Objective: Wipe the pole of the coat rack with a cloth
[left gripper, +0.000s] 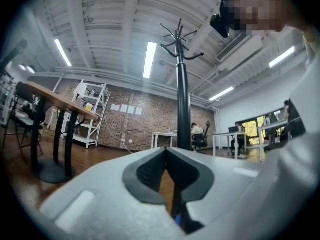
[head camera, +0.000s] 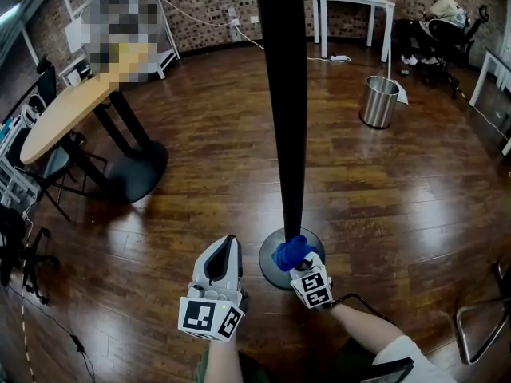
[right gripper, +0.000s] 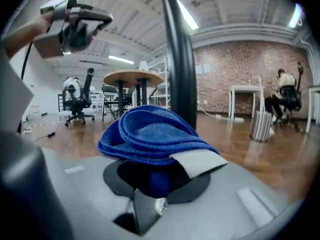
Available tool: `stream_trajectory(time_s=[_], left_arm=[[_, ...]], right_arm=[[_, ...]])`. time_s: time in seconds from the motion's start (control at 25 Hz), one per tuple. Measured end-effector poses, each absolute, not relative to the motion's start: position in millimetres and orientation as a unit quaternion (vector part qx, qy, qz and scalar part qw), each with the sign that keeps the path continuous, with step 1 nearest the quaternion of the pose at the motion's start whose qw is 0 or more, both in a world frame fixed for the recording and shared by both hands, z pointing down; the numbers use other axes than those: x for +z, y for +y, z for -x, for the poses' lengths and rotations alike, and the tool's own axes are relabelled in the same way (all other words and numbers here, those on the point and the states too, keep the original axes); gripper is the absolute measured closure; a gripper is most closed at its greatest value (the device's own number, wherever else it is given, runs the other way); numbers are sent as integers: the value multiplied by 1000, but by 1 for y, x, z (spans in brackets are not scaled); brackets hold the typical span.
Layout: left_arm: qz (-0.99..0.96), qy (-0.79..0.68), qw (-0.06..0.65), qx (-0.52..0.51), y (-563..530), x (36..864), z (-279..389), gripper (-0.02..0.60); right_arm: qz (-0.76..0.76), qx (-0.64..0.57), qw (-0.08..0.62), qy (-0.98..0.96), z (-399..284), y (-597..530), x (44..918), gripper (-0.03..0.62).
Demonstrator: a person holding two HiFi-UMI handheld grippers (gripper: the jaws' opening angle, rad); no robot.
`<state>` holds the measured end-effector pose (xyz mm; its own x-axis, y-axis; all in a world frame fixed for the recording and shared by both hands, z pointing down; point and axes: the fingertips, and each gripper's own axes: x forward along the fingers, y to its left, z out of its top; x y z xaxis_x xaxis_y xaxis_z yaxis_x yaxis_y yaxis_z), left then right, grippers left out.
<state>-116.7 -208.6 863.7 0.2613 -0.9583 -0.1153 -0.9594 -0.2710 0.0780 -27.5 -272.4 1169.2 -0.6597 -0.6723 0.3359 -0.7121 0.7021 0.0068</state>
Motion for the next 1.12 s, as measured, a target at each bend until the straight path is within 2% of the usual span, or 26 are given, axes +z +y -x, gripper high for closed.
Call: stream_trajectory(time_s=[0.08, 0.2, 0.32, 0.52, 0.64, 0.72, 0.8, 1.0, 1.12], left_arm=[[789, 612, 5, 61, -212, 865, 125, 579], [781, 624, 2, 23, -226, 864, 138, 579], [783, 621, 1, 9, -235, 859, 144, 579], [799, 602, 9, -1, -238, 877, 127, 579], [801, 599, 5, 15, -233, 875, 116, 580], [802, 596, -6, 27, -232, 880, 120, 580], [791, 610, -7, 42, -229, 880, 134, 580], [768, 639, 8, 46, -226, 881, 155, 580], [773, 633, 11, 40, -226, 879, 147, 580]], right_arm=[[-364, 20, 110, -925, 45, -266, 1055, 488], [-334, -31, 2, -942, 67, -256, 883, 488], [-319, -62, -84, -942, 79, -250, 745, 488], [-307, -118, -162, -930, 76, -244, 592, 487], [-337, -145, -177, -913, 57, -247, 558, 487], [-363, -137, -166, -907, 47, -256, 581, 487], [-370, -105, -129, -914, 55, -269, 655, 487], [-426, -36, 19, -904, 83, -303, 985, 488], [-451, 58, 110, -884, 81, -307, 1182, 488]])
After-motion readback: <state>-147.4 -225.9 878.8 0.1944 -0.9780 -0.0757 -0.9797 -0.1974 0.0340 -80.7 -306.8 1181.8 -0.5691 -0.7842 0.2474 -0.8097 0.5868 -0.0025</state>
